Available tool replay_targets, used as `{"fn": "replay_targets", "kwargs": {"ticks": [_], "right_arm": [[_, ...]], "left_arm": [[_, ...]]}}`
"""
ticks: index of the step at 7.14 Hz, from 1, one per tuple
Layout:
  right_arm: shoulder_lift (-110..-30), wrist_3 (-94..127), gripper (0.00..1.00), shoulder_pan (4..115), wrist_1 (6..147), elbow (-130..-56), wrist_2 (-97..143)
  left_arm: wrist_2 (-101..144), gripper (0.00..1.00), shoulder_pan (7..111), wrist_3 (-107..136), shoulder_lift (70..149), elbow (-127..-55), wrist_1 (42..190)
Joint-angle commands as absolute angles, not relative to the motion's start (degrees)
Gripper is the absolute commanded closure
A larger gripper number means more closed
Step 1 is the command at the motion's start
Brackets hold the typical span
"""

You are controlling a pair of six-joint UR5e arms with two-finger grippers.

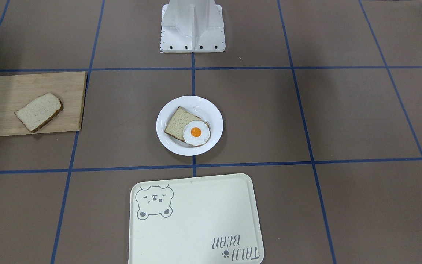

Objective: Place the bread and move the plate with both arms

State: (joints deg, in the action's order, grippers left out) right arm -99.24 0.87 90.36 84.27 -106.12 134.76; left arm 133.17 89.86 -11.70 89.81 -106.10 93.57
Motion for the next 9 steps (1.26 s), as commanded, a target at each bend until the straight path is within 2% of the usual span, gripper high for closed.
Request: {"fn": "replay_targets", "kwargs": {"ticks": [1,3,6,8,9], "right_arm": [[-101.2,2.9,0.0,89.9,73.6,-104.1,139.4],[-101.4,26.4,0.0,83.7,62.4,-103.7,141.4],[-105.0,61.9,0.0,64.6,38.8,-103.7,126.1],[-106.7,70.4,0.04,54.4,37.0,-104.7,114.1],[-107.4,74.8,0.11,48.7,37.0,-104.9,107.3]], "left_arm": [[133.6,0.02,89.9,-12.1,92.6,-104.7,96.4],[133.6,0.02,89.9,-12.1,92.5,-104.7,97.5],[133.5,0.02,89.9,-11.8,91.8,-103.2,100.9],[133.6,0.02,89.9,-11.8,91.7,-103.2,100.9],[133.6,0.02,89.9,-11.8,91.2,-103.4,100.9]]}}
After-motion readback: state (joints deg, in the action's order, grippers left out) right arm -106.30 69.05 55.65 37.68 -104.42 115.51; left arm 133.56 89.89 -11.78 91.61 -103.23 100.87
